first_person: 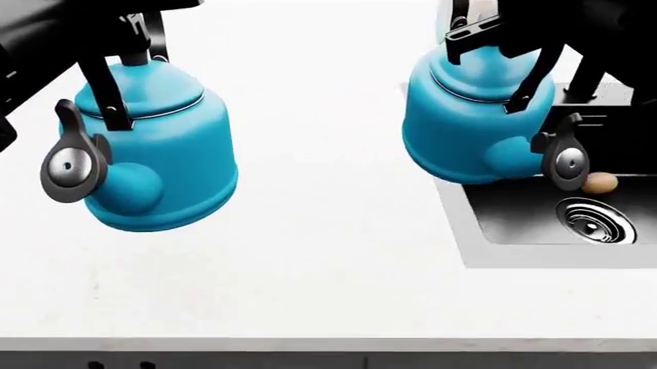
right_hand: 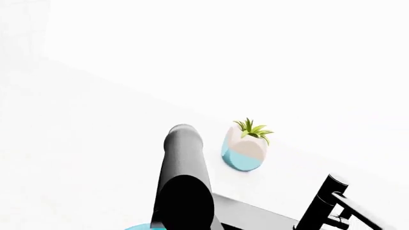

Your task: Pick the kettle non electric and kettle non electric and place them in the sink. Then turn on the water.

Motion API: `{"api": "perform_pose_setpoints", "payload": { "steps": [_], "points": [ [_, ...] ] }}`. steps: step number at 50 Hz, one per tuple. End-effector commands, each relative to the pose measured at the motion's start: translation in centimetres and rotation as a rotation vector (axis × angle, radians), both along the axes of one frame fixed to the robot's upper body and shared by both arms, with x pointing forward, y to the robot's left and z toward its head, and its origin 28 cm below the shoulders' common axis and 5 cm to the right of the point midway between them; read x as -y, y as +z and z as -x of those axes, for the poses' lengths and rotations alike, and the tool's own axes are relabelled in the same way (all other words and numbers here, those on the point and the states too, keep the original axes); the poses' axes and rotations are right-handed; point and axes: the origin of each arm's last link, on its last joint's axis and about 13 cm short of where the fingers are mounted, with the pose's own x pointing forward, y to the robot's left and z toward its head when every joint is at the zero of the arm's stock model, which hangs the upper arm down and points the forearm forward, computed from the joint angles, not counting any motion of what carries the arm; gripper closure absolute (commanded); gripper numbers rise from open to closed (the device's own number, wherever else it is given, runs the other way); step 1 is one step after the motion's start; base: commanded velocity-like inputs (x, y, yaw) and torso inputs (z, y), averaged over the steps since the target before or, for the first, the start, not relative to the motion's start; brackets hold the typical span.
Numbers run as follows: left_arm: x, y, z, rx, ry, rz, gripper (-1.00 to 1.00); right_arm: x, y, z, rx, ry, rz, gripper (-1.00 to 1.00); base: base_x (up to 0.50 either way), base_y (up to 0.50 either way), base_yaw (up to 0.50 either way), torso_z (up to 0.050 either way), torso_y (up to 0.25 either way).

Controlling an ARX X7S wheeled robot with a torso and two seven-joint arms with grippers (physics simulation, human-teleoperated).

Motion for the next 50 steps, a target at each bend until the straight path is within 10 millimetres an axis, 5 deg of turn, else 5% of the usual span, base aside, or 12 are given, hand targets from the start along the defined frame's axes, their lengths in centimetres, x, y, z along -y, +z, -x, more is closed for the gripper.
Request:
{"api": "perform_pose_setpoints", "payload": {
  "steps": [1, 50],
  "points": [
    [-0.14, 0.62, 0.18, 0.036, 0.003, 0.014, 1.00, 0.34, 0.30, -0.02, 0.029, -0.028, -0.011, 1.00, -0.11, -0.50, 0.00, 0.000, 0.000],
    [0.05, 0.56, 0.25, 0.040, -0.012, 0.021, 1.00, 0.35, 0.31, 0.16, 0.037, -0.004, -0.029, 1.00, 0.00, -0.50, 0.00, 0.001, 0.002]
  ]
}}
